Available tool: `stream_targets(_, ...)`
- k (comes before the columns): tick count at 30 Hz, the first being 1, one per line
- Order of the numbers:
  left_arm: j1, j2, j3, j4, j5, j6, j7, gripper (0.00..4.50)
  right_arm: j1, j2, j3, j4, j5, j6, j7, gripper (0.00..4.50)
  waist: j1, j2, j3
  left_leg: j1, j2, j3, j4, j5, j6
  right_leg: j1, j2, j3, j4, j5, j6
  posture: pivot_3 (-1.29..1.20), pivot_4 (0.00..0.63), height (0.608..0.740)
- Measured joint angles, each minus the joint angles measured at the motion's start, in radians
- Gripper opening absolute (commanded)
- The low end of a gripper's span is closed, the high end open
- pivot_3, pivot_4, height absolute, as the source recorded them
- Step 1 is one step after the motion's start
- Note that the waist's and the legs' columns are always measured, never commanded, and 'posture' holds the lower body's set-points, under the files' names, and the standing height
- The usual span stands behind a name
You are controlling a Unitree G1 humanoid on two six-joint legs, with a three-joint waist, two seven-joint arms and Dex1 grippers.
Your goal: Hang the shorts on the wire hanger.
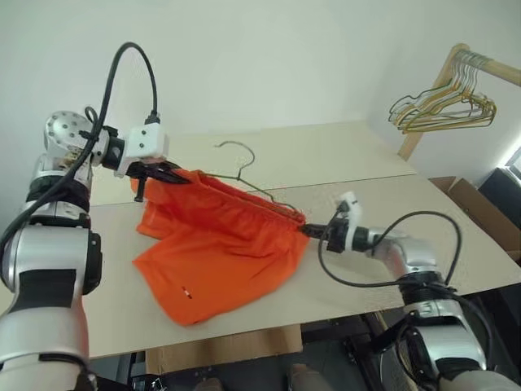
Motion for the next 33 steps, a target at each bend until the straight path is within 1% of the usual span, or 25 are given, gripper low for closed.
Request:
stream_targets(4, 0.0, 0.0, -0.005, 0.0, 0.022, -0.02, 0.026, 0.0, 0.005, -0.006, 0.0, 0.003, 0.004, 0.0, 0.009, 0.01, -0.001, 0.0, 0.0, 0.0, 0.0, 0.0, 0.0, 0.0, 0.0, 0.0, 0.0, 0.0, 0.0, 0.0, 0.0, -0.02, 0.0, 0.74)
stream_targets(10, 0.011, 0.0, -0.045, 0.001, 0.101, -0.068, 0.127, 0.0, 0.032, -0.018, 0.01, -0.033, 0.002, -0.012, 0.013, 0.01, 0.007, 0.0, 0.0, 0.0, 0.0, 0.0, 0.0, 0.0, 0.0, 0.0, 0.0, 0.0, 0.0, 0.0, 0.0, -0.02, 0.0, 0.74)
stream_targets(12, 0.021, 0.003, -0.07, 0.001, 0.138, -0.096, 0.156, 0.0, 0.046, -0.036, 0.013, -0.071, 0.0, -0.018, 0.014, 0.01, 0.012, 0.0, 0.0, 0.0, 0.0, 0.001, 0.0, 0.0, 0.0, -0.001, 0.0, 0.0, 0.0, 0.0, 0.0, -0.03, 0.0, 0.74)
stream_targets(14, 0.033, 0.004, -0.078, 0.001, 0.156, -0.114, 0.173, 0.0, 0.048, -0.078, 0.032, -0.132, -0.015, -0.038, 0.026, 0.01, 0.017, 0.0, 0.0, -0.001, 0.0, 0.001, 0.001, 0.0, 0.0, -0.002, 0.0, 0.001, 0.0, 0.0, 0.0, -0.03, 0.0, 0.74)
stream_targets(17, 0.041, 0.001, -0.074, 0.001, 0.154, -0.112, 0.193, 0.0, 0.03, -0.141, 0.061, -0.222, -0.036, -0.047, 0.053, 0.01, 0.021, 0.0, 0.0, -0.001, 0.0, 0.001, 0.001, 0.0, 0.0, -0.002, 0.0, 0.0, 0.0, 0.0, 0.0, -0.04, 0.0, 0.74)
stream_targets(21, 0.062, -0.033, -0.048, 0.001, 0.147, -0.102, 0.272, 0.0, -0.051, -0.221, 0.124, -0.312, -0.085, -0.06, 0.104, 0.01, 0.023, 0.0, 0.0, -0.001, 0.0, 0.001, 0.001, 0.0, 0.0, -0.002, 0.0, 0.0, 0.0, 0.0, 0.0, -0.04, 0.0, 0.74)
stream_targets(25, 0.082, -0.079, 0.001, -0.002, 0.094, -0.066, 0.308, 0.0, -0.121, -0.228, 0.174, -0.322, -0.16, -0.122, 0.1, 0.01, 0.021, 0.0, 0.0, -0.001, 0.0, 0.001, 0.001, 0.0, 0.0, -0.002, 0.0, 0.001, 0.0, 0.0, 0.0, -0.04, 0.0, 0.74)
stream_targets(31, 0.153, -0.09, 0.043, -0.037, 0.035, -0.033, 0.302, 0.0, -0.153, -0.227, 0.228, -0.309, -0.28, -0.278, 0.076, 0.01, 0.023, 0.0, 0.0, -0.001, 0.0, 0.002, 0.001, 0.0, 0.001, -0.002, 0.0, 0.001, 0.0, 0.0, 0.0, -0.02, 0.0, 0.74)
stream_targets(33, 0.179, -0.089, 0.042, -0.054, 0.036, -0.035, 0.303, 0.0, -0.155, -0.217, 0.235, -0.288, -0.305, -0.307, 0.062, 0.01, 0.024, 0.0, 0.0, -0.001, 0.0, 0.002, 0.001, 0.0, 0.001, -0.002, 0.0, 0.001, 0.0, 0.0, 0.0, -0.02, 0.0, 0.74)
